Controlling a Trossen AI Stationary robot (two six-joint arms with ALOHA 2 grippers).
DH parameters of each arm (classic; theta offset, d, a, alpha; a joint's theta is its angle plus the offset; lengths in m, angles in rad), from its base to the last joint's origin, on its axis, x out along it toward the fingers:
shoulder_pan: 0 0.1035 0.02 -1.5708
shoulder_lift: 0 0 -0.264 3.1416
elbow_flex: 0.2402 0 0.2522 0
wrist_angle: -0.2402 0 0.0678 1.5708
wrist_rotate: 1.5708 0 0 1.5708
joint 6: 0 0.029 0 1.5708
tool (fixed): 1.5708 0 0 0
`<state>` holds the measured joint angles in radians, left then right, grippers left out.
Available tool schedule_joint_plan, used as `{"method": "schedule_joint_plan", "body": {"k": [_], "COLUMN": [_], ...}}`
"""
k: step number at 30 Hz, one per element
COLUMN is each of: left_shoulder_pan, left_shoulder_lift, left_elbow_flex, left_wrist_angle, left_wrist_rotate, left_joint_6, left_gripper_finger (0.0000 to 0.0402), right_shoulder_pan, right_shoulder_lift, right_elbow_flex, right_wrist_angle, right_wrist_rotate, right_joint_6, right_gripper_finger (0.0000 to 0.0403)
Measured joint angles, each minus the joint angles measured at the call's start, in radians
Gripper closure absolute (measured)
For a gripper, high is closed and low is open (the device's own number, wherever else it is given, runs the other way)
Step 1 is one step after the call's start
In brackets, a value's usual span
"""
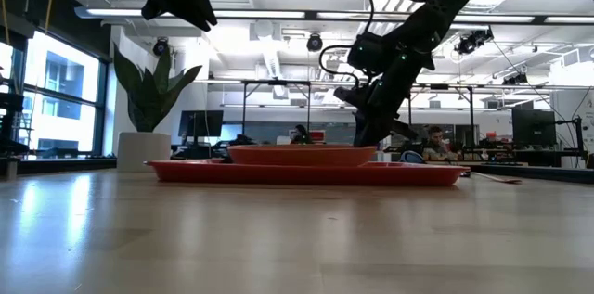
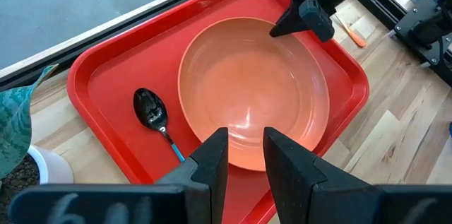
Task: Pick and place plate/cup/fork/spoon on tray
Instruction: Put the orange plate on top of the pink tray
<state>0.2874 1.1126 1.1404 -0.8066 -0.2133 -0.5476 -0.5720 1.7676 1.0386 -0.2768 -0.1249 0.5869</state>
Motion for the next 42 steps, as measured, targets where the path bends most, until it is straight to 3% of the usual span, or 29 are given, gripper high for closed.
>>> {"method": "schedule_joint_plan", "body": {"k": [18,30,42], "left_shoulder_pan": [0.000,0.000,0.000], "left_shoulder_lift": [0.000,0.000,0.000], "left_elbow_flex": [0.000,0.000,0.000], "left_wrist_angle": [0.000,0.000,0.000], "left_wrist_rotate": [0.000,0.000,0.000], "left_joint_6": [-0.001,0.000,0.001], "left_gripper_finger": [0.0319,0.0319,0.0319], "right_shoulder_pan": [0.000,0.000,-0.004], "right_shoulder_lift": [0.000,-0.002,-0.025], "right_elbow_flex": [0.000,0.000,0.000], "right_wrist_angle": [-0.003,-0.002,-0.004], "right_wrist_rotate": [0.001,0.001,-0.002], "right_joint_6": [-0.011,0.016,0.042], "right_gripper_finger": [0.0401,0.0338,0.0334]}}
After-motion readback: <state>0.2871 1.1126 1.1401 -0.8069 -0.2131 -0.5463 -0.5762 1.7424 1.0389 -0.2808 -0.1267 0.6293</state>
